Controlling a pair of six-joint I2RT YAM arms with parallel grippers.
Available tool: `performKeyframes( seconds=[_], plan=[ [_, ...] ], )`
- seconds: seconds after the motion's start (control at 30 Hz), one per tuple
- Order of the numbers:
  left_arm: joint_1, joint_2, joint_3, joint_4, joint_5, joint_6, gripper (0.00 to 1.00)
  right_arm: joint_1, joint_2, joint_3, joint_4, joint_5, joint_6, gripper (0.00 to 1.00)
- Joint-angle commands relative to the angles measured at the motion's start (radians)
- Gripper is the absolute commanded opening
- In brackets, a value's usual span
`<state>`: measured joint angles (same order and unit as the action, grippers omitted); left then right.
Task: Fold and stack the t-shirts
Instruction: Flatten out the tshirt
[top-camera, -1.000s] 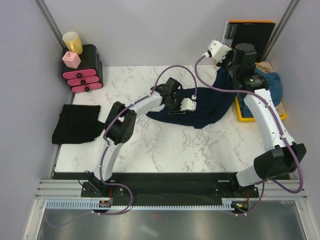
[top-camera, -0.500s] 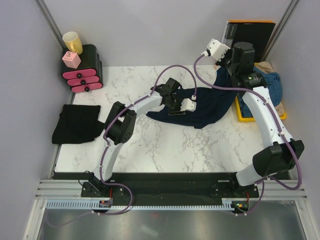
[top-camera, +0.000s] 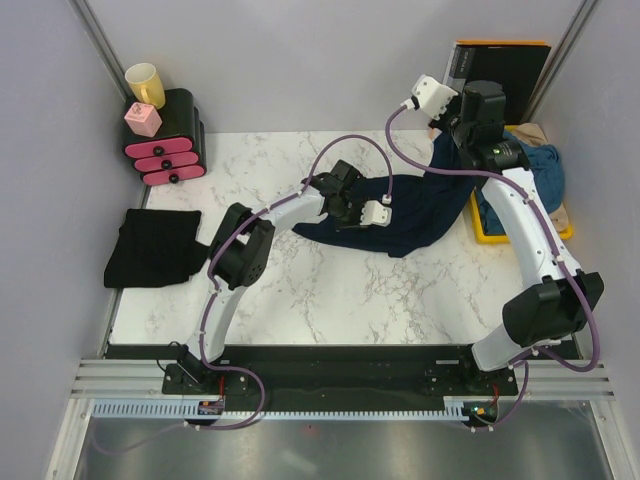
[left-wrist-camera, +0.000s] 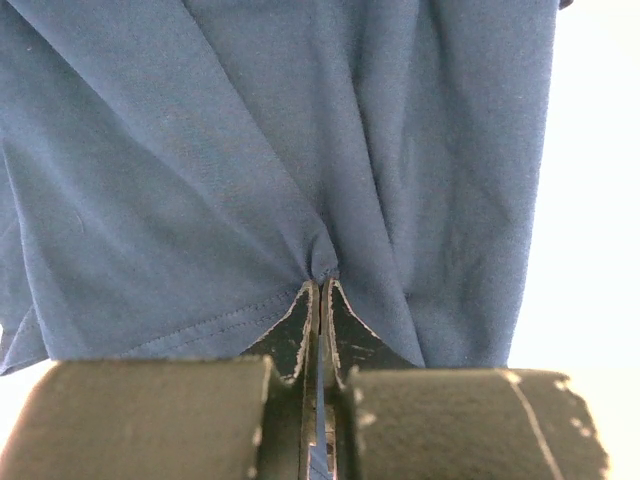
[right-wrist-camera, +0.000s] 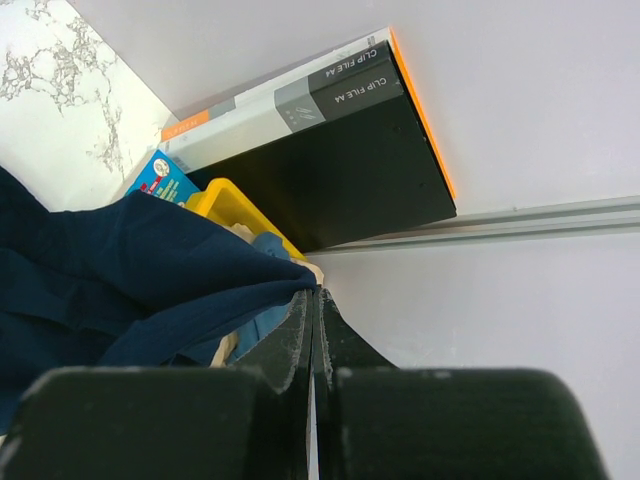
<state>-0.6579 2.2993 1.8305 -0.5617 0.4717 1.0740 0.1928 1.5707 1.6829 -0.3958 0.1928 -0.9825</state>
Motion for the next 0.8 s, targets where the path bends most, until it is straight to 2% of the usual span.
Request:
performKeyframes(
  seconds=[0.0, 0.07, 0.2, 0.33, 0.53, 0.67, 0.77],
  plan=[
    [-0.003, -0.043, 0.001, 0.045, -0.021, -0.028, 0.02, 0.004, -0.003, 0.04, 0.037, 0.002, 0.021, 0.0],
    [-0.003, -0.044, 0.018, 0.052, -0.045, -0.051, 0.02, 0.002, -0.006, 0.035, 0.037, 0.004, 0.021, 0.0],
    [0.012, -0.081, 0.085, 0.144, -0.235, -0.138, 0.02, 0.002, -0.012, 0.029, 0.038, 0.013, 0.016, 0.0],
    [0.044, -0.145, 0.162, 0.187, -0.366, -0.171, 0.02, 0.002, -0.026, 0.011, 0.038, 0.011, 0.018, 0.0],
    [0.112, -0.253, 0.237, 0.218, -0.516, -0.096, 0.02, 0.002, -0.032, -0.017, 0.038, 0.002, 0.013, 0.0],
    [0.178, -0.287, 0.294, 0.284, -0.64, 0.035, 0.02, 0.0, -0.014, -0.019, 0.072, 0.01, 0.008, 0.0],
    [0.251, -0.308, 0.351, 0.354, -0.711, 0.092, 0.02, 0.002, -0.003, -0.025, 0.263, 0.065, 0.002, 0.0]
  ],
)
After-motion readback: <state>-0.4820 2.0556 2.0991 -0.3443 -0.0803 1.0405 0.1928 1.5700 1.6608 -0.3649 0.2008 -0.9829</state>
